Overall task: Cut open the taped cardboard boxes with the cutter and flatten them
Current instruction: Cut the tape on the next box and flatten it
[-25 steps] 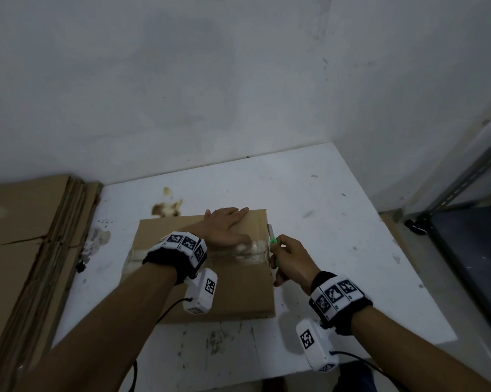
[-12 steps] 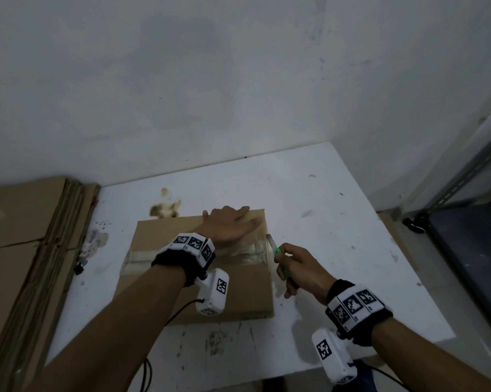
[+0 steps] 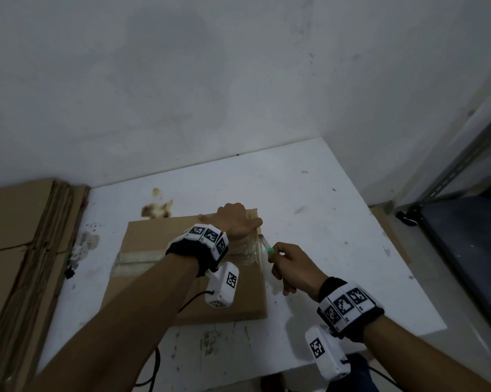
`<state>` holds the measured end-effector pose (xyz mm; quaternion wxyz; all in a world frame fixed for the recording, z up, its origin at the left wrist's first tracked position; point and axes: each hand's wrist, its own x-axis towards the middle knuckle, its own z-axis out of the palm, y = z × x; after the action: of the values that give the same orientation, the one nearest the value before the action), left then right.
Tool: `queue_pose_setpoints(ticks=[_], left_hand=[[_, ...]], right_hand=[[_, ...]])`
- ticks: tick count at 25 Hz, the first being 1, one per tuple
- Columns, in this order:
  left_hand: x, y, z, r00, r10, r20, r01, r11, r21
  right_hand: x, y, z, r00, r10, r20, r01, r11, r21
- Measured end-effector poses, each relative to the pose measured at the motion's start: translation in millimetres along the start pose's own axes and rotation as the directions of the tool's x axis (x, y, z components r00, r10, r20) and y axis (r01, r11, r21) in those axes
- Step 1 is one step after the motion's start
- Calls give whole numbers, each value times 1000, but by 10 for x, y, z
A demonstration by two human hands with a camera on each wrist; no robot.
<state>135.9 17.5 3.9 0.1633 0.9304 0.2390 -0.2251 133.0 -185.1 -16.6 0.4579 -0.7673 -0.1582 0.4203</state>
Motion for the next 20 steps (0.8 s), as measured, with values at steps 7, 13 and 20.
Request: queue_pose_setpoints(ticks=[7, 13, 20], left_hand=[[53, -44, -66, 992, 116, 56, -121, 990, 79], [68, -58, -63, 990, 127, 60, -132, 987, 94], [9, -38, -19, 994, 99, 48, -103, 990, 97]], right_hand=[[65, 5, -60, 997, -42, -63, 45, 998, 49], [138, -57, 29, 994, -108, -10, 107, 991, -86], [129, -115, -204, 982, -51, 184, 94, 968, -234]])
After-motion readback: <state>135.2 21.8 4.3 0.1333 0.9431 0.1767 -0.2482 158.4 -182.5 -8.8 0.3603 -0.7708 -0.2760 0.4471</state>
